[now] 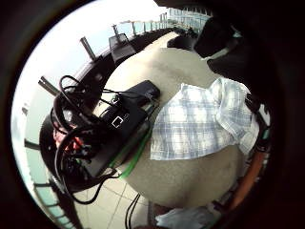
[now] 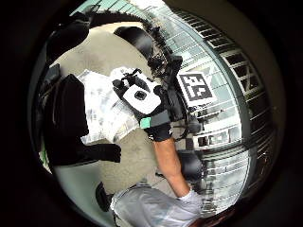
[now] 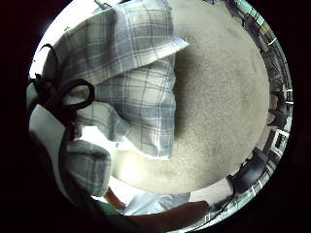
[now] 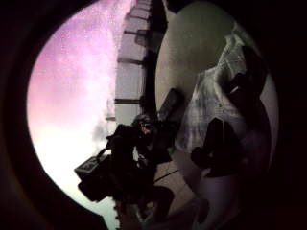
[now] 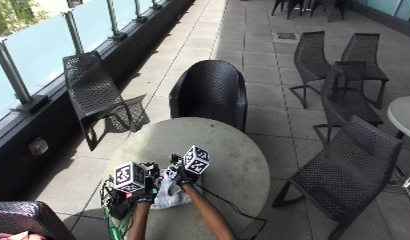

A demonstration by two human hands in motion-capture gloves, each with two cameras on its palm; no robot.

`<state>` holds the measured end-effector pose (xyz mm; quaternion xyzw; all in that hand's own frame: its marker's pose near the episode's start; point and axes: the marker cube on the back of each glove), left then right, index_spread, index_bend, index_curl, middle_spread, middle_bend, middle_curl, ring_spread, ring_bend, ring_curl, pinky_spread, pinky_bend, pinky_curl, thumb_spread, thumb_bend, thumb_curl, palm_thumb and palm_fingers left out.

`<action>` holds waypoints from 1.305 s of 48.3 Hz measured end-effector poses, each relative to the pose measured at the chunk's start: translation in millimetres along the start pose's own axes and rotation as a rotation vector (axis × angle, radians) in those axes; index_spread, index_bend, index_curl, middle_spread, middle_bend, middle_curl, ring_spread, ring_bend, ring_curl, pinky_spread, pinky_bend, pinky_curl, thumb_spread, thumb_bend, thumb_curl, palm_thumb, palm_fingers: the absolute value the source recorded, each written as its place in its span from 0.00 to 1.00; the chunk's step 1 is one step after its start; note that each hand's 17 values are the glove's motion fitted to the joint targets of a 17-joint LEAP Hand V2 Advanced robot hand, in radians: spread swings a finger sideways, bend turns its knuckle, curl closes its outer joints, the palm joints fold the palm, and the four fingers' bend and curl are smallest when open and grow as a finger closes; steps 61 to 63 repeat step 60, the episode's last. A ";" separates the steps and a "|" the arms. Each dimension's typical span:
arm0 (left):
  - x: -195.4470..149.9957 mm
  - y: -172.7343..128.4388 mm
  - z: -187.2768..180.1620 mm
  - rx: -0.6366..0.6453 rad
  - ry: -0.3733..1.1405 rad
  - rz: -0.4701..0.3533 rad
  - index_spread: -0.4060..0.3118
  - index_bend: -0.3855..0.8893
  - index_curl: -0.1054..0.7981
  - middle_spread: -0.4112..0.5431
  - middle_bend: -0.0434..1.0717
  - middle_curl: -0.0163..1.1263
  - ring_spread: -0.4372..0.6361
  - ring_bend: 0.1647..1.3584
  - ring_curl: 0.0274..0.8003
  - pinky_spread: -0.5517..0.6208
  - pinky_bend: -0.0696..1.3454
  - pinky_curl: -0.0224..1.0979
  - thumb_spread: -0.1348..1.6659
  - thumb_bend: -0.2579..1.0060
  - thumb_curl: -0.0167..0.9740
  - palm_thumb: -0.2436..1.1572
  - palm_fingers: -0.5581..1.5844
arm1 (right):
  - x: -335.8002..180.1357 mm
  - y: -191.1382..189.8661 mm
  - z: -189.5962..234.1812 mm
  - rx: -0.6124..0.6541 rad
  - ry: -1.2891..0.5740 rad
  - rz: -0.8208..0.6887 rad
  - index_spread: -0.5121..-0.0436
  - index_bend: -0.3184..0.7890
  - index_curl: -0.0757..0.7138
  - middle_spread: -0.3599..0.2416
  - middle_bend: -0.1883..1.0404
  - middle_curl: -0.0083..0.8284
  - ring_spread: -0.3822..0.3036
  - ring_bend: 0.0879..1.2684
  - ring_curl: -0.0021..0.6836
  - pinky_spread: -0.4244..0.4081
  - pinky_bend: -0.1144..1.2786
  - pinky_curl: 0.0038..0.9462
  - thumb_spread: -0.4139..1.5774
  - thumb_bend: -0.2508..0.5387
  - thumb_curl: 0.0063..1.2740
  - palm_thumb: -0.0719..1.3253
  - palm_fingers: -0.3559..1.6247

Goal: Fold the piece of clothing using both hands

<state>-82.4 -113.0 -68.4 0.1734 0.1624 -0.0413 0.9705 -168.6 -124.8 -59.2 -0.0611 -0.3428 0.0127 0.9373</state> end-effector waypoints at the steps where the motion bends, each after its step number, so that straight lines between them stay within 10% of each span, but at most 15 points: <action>1: -2.6 1.7 -2.4 0.003 0.001 -0.007 0.38 0.43 0.53 0.42 0.19 0.31 0.55 0.26 0.39 0.71 0.36 0.36 0.92 0.24 0.30 0.52 0.51 | -5.6 1.4 10.5 -0.017 0.023 -0.007 0.48 0.40 0.45 0.27 0.60 0.63 0.22 0.64 0.73 0.16 0.58 0.43 0.58 0.29 0.41 0.74 0.83; 12: -28.9 6.9 -4.4 -0.007 0.016 -0.065 0.37 0.43 0.53 0.41 0.19 0.31 0.53 0.26 0.39 0.69 0.36 0.36 0.93 0.25 0.32 0.56 0.52 | -19.2 -4.5 77.1 -0.003 0.232 -0.105 0.49 0.39 0.46 0.28 0.60 0.63 0.23 0.64 0.73 0.16 0.58 0.44 0.56 0.28 0.45 0.74 0.82; 24: -35.4 5.3 3.6 -0.028 0.032 -0.079 0.37 0.43 0.53 0.41 0.19 0.31 0.54 0.25 0.39 0.69 0.36 0.36 0.93 0.26 0.32 0.57 0.52 | -0.7 6.7 53.7 -0.208 0.256 -0.370 0.47 0.29 0.40 0.29 0.55 0.61 0.24 0.60 0.70 0.18 0.63 0.45 0.61 0.25 0.45 0.66 0.73; 31: -33.6 0.0 17.2 -0.034 0.015 -0.056 0.37 0.43 0.53 0.41 0.19 0.31 0.54 0.25 0.39 0.69 0.35 0.36 0.93 0.26 0.33 0.58 0.52 | 31.9 18.7 8.2 -0.256 0.633 -0.476 0.42 0.46 0.46 0.38 0.39 0.54 0.38 0.34 0.62 0.42 0.58 0.47 0.75 0.30 0.40 0.61 0.42; 37: -14.3 1.2 23.2 -0.042 -0.015 -0.024 0.38 0.43 0.53 0.41 0.19 0.30 0.54 0.24 0.38 0.69 0.35 0.36 0.93 0.26 0.33 0.58 0.52 | 98.7 -12.1 -19.9 -0.278 1.014 -0.336 0.37 0.46 0.48 0.39 0.32 0.50 0.43 0.23 0.50 0.54 0.53 0.40 0.81 0.31 0.37 0.60 0.41; 46: 8.1 1.4 37.4 -0.057 -0.131 0.019 0.38 0.43 0.53 0.41 0.19 0.30 0.54 0.24 0.38 0.70 0.35 0.36 0.93 0.25 0.34 0.57 0.52 | 134.1 -5.5 -97.7 -0.011 1.059 -0.091 0.32 0.42 0.48 0.37 0.30 0.47 0.47 0.22 0.47 0.65 0.49 0.36 0.87 0.30 0.34 0.55 0.40; 63: 32.1 4.0 45.0 -0.058 -0.243 0.084 0.38 0.43 0.53 0.41 0.19 0.30 0.54 0.25 0.39 0.71 0.34 0.36 0.92 0.23 0.34 0.55 0.52 | 155.8 7.6 -137.5 0.363 0.739 -0.065 0.32 0.41 0.47 0.38 0.32 0.47 0.50 0.22 0.48 0.70 0.46 0.34 0.91 0.30 0.29 0.52 0.41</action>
